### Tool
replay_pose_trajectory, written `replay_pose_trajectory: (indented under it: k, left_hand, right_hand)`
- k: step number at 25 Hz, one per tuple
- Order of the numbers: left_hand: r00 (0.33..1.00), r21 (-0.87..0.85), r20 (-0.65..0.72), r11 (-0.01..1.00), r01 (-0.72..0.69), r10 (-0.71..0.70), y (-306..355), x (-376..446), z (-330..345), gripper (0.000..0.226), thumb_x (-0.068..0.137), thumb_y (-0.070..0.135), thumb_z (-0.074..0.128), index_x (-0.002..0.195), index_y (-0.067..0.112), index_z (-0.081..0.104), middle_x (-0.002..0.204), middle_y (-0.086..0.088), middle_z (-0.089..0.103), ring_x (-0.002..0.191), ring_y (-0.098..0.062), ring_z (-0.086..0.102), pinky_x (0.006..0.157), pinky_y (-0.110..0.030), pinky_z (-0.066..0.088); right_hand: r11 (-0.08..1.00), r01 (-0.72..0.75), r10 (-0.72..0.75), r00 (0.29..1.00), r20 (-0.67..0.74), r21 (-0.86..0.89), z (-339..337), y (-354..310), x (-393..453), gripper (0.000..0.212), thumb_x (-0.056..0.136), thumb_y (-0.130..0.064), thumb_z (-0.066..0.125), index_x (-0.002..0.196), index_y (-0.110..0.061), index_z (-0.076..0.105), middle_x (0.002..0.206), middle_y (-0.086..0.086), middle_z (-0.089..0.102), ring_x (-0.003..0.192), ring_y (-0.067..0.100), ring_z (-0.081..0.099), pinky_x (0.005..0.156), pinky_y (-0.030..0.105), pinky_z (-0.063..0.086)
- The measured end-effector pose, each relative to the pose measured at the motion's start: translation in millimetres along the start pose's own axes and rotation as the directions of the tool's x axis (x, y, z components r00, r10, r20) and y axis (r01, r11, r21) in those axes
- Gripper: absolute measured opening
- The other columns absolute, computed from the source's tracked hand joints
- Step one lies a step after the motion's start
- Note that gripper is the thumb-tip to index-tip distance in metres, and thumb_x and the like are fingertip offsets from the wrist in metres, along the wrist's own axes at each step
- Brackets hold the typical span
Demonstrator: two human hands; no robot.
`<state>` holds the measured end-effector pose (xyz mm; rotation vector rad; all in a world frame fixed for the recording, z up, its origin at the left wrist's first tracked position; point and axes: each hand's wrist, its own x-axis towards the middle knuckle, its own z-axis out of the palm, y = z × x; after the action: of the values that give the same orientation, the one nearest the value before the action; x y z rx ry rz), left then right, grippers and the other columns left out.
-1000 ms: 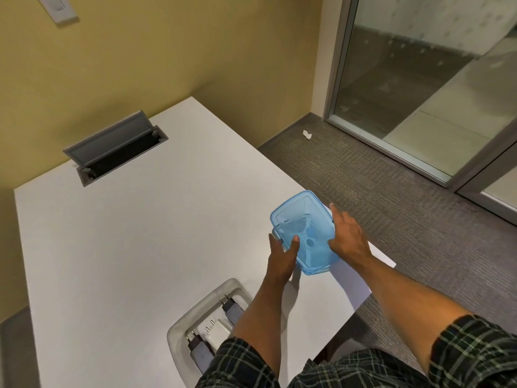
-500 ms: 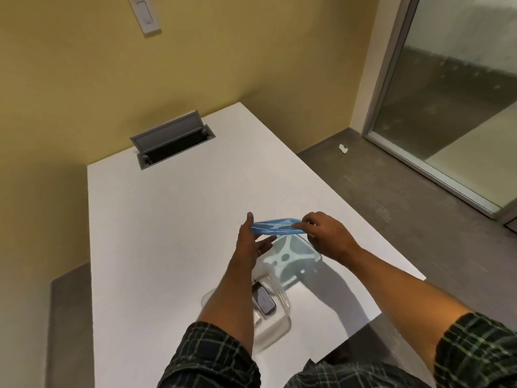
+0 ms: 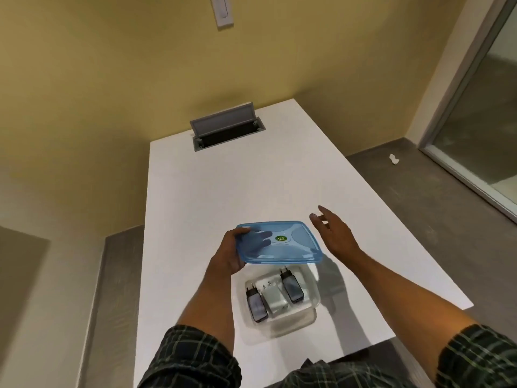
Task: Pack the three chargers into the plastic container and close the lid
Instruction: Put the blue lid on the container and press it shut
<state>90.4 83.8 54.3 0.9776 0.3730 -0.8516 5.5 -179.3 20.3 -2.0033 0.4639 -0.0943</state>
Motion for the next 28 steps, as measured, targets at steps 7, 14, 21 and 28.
replay_pose_trajectory:
  k: [7,14,21,28]
  left_hand:
    - [0.992,0.061,-0.128,0.998,0.011,-0.003,-29,-26,-38,0.020,0.096,0.019,0.052,0.100,0.007,0.067,0.115,-0.023,0.069,0.083,-0.036,0.070,0.074,-0.036,0.056]
    - [0.832,0.911,-0.301,0.399,0.107,0.465,-56,-41,-68,0.045,0.091,0.053,0.063,0.087,0.008,0.060,0.083,-0.007,0.068,0.081,-0.027,0.064,0.071,-0.035,0.049]
    - [0.834,0.979,-0.204,0.127,0.161,0.513,-75,-41,-82,0.050,0.096,0.061,0.047,0.112,0.015,0.059,0.104,-0.008,0.072,0.091,-0.026,0.067,0.072,-0.030,0.048]
    - [0.833,0.987,-0.161,0.072,0.145,0.529,-81,-32,-84,0.050,0.101,0.055,0.045,0.133,0.018,0.057,0.126,-0.007,0.069,0.115,-0.028,0.064,0.090,-0.035,0.050]
  right_hand:
    - [0.983,-0.121,0.090,0.972,0.215,0.135,26,14,0,0.040,0.085,-0.031,0.078,0.118,-0.012,0.070,0.078,0.005,0.075,0.054,0.010,0.065,0.050,0.025,0.053]
    - [0.994,-0.096,0.082,0.965,0.251,0.044,39,30,-12,0.035,0.082,-0.032,0.081,0.112,-0.016,0.072,0.076,0.009,0.073,0.052,0.014,0.063,0.051,0.027,0.055]
    - [0.990,0.036,-0.007,0.977,0.212,-0.135,45,29,-25,0.043,0.083,-0.045,0.077,0.118,-0.022,0.070,0.086,-0.003,0.069,0.071,0.014,0.066,0.069,0.029,0.054]
    - [0.959,0.041,0.028,0.971,0.239,-0.280,42,23,-24,0.050,0.083,-0.044,0.077,0.121,-0.013,0.067,0.095,0.006,0.065,0.083,0.023,0.066,0.075,0.048,0.059]
